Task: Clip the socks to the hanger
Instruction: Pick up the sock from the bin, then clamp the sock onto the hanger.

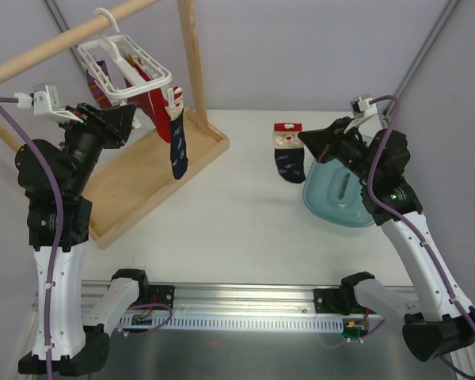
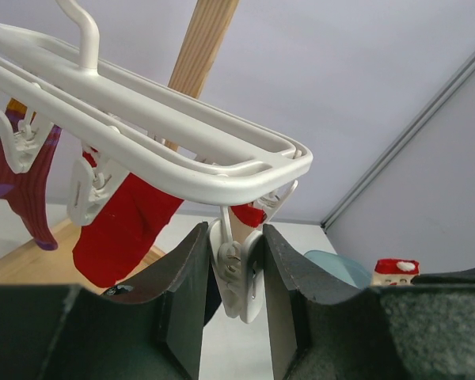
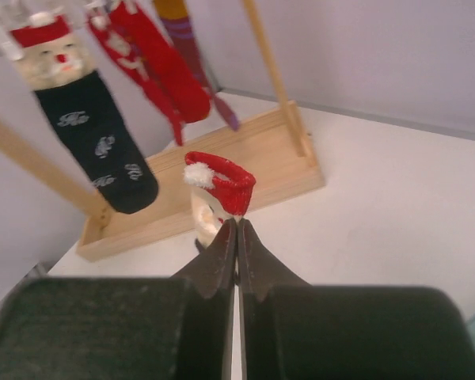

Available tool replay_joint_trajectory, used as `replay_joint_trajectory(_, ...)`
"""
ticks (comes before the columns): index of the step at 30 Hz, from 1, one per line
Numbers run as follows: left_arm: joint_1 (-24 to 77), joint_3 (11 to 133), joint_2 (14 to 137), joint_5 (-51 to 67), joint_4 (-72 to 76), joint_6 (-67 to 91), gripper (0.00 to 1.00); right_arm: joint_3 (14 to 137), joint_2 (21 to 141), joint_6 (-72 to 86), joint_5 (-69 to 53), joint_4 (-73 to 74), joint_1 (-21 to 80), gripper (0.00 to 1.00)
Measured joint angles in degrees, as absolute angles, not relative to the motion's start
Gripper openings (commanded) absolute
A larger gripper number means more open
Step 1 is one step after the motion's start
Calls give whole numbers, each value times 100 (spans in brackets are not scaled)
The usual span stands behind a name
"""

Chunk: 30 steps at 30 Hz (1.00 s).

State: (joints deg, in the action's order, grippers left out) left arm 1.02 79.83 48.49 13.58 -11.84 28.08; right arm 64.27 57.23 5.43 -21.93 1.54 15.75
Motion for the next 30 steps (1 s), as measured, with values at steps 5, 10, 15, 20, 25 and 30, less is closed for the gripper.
replay_joint_trajectory(5,102,7983,4871,1455,-1175,2821,8,6729,5695,458,-2182,276,2598,1)
replay_joint_trajectory(10,102,7983,4871,1494,-1131,2808,8,7133,5863,408,-2346,360,3566,1)
replay_joint_trajectory(15,102,7983,4858,1492,-1125,2808,8,7721,6484,340,-2340,270,4654,1)
replay_joint_trajectory(20,102,7972,4823,1481,-1120,2860,7,8318,7424,357,-2292,-49,5240,1)
replay_joint_trajectory(25,102,7953,4786,1457,-1100,2961,6,9142,8438,388,-2246,-213,5511,1)
replay_joint_trajectory(30,102,7909,4746,1455,-1096,2961,6,9778,9122,410,-2196,-438,5625,1)
